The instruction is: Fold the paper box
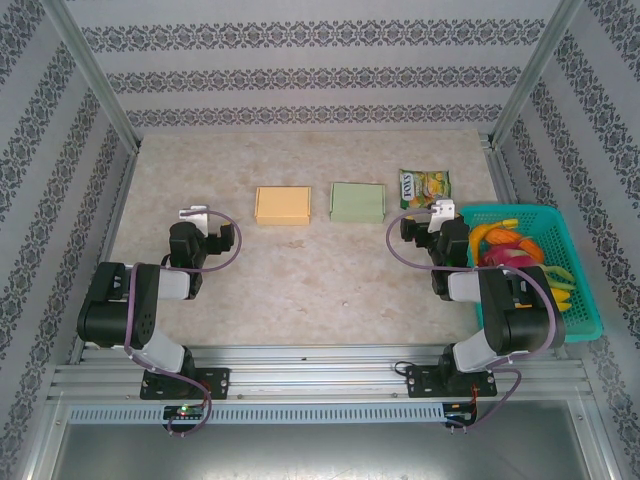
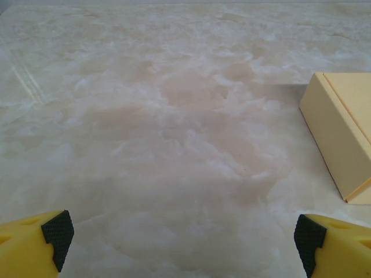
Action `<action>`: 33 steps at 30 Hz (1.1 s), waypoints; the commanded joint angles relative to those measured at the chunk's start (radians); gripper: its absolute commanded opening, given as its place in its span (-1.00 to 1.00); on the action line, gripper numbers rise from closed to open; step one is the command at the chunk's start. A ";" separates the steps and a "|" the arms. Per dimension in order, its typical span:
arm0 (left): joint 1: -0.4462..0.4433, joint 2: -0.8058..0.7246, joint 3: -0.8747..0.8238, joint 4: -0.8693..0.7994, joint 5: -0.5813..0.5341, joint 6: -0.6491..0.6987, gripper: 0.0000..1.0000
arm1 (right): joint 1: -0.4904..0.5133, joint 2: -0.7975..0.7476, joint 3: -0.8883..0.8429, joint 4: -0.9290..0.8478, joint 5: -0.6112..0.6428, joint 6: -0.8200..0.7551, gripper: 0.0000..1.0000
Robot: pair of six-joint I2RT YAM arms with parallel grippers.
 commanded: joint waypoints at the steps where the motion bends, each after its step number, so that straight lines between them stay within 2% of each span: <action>1: -0.001 -0.004 0.008 0.000 0.000 0.021 1.00 | -0.004 -0.005 0.008 -0.013 0.052 0.021 0.95; 33: 0.000 -0.003 0.008 -0.002 -0.001 0.019 1.00 | -0.004 -0.006 0.006 -0.013 0.053 0.021 0.95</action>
